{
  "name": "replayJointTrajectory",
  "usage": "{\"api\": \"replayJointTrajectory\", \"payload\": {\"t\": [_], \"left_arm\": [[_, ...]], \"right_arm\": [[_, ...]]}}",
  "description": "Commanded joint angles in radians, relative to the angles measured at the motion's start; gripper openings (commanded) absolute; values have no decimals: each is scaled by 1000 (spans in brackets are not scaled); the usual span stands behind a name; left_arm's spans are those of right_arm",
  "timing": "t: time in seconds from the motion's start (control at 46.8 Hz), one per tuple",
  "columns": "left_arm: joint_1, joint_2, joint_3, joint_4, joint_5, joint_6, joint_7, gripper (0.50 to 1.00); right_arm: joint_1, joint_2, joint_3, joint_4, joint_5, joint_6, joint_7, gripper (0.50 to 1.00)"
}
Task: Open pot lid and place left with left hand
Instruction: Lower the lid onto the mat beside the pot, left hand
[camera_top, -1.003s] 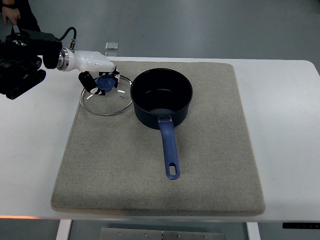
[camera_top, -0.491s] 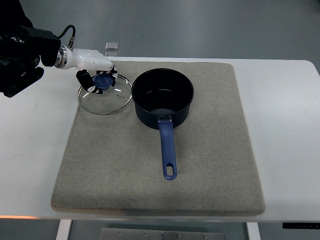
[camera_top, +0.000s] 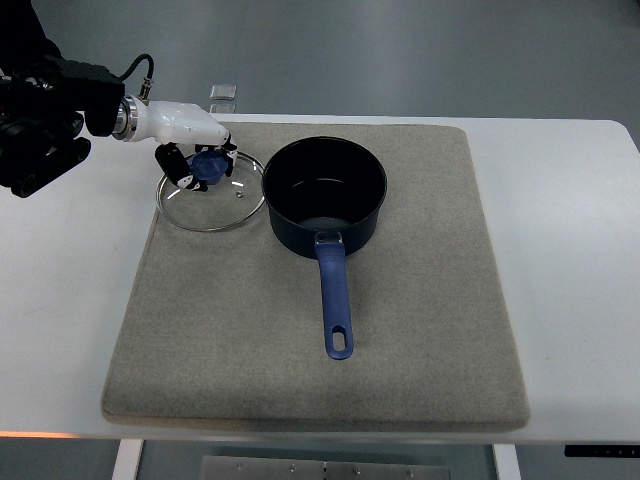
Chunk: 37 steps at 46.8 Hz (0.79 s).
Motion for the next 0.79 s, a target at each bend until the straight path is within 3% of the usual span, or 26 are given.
{"api": "replayJointTrajectory", "payload": {"t": [0.0,0.192,0.235,0.299,0.342,0.769], "left_arm": [[0,-2,0,1,0,0,0,500],[2,0,-1,1,-2,0,0,508],[0,0,0,1,-2,0,0,546],[0,-2,-1,-2,-5,2,0,670],[2,0,-1,-5,-5,0,0,692],[2,-2,0,-8,-5,0,0,797]], "right_arm": [[0,0,0,0,0,1,0,915],[0,0,0,0,0,1,0,917],[0,0,0,0,0,1,0,915],[0,0,0,0,0,0,0,915],[0,0,0,0,0,1,0,915],[0,0,0,0,0,1,0,917]]}}
